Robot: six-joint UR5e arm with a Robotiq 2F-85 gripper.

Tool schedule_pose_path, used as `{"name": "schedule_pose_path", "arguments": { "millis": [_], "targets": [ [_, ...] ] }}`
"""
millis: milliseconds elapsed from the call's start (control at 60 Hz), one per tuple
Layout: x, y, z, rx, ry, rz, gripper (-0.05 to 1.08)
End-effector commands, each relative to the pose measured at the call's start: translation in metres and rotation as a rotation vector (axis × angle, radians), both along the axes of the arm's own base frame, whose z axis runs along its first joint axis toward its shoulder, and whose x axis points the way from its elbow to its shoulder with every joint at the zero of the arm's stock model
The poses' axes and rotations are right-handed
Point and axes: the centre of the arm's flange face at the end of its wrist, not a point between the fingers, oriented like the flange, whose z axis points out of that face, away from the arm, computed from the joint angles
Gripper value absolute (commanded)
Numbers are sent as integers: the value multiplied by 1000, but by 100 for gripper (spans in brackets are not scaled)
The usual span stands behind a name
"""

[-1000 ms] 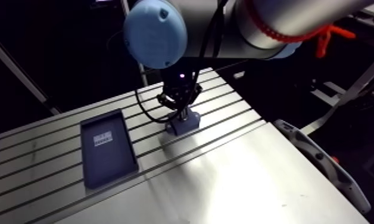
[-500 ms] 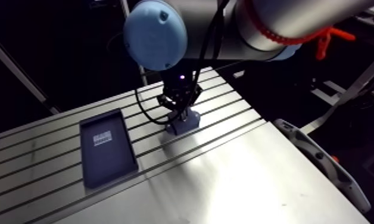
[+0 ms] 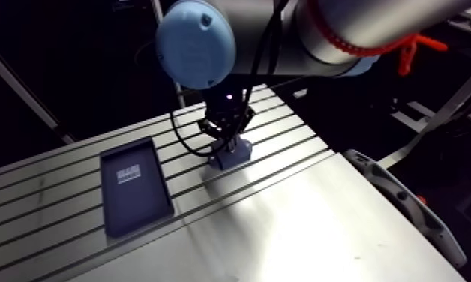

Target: Pick up the bearing and press it into the housing until flush.

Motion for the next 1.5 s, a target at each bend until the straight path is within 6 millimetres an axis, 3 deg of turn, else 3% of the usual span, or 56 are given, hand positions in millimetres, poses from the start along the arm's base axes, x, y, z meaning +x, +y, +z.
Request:
{"name": "schedule_pose_path", "arguments": {
  "millis": [17, 1167, 1500],
  "targets": [
    [0, 0, 0, 0, 0, 0, 108],
    [1, -1, -4, -3, -5, 1, 108],
    [-1, 0, 5, 0, 10, 1, 108]
  ]
}}
